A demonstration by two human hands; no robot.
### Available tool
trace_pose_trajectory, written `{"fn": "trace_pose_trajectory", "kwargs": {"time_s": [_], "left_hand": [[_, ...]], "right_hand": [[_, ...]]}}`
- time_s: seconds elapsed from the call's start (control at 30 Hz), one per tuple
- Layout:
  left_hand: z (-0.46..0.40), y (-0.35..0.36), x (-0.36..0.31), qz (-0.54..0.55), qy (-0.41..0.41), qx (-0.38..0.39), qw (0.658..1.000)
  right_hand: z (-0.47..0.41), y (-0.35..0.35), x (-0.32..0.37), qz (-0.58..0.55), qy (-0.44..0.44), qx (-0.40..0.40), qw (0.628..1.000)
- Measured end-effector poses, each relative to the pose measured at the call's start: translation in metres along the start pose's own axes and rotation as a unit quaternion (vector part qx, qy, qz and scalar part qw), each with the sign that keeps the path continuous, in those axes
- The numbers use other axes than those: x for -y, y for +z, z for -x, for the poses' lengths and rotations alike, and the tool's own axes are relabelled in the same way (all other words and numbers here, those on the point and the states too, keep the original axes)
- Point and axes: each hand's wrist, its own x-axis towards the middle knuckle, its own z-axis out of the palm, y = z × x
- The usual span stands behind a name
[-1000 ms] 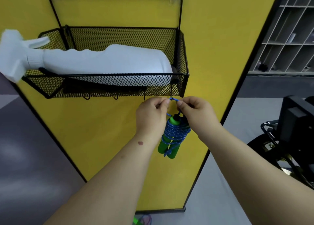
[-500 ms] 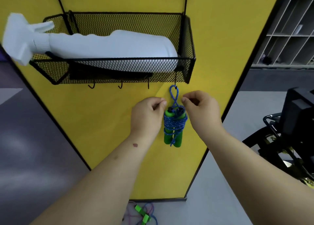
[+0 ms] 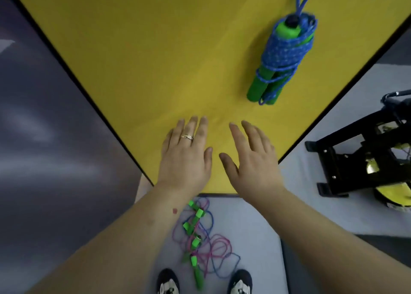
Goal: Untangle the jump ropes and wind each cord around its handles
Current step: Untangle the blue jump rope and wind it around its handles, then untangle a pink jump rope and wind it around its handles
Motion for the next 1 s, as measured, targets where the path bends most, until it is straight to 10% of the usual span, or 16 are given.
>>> {"fn": "trace_pose_trajectory", "kwargs": {"time_s": [0.57,1.0], "left_hand": [[0.204,0.431,0.153,-0.057,-0.056,0.166,0.983],[0.317,0.533,0.192,-0.079,-0.082,0.191,0.975]], "right_hand": [[0.166,0.465,-0.114,0.091,0.067,0.240,0.964],[0.246,0.630,-0.118,0.091,0.066,0.349,0.930]]}}
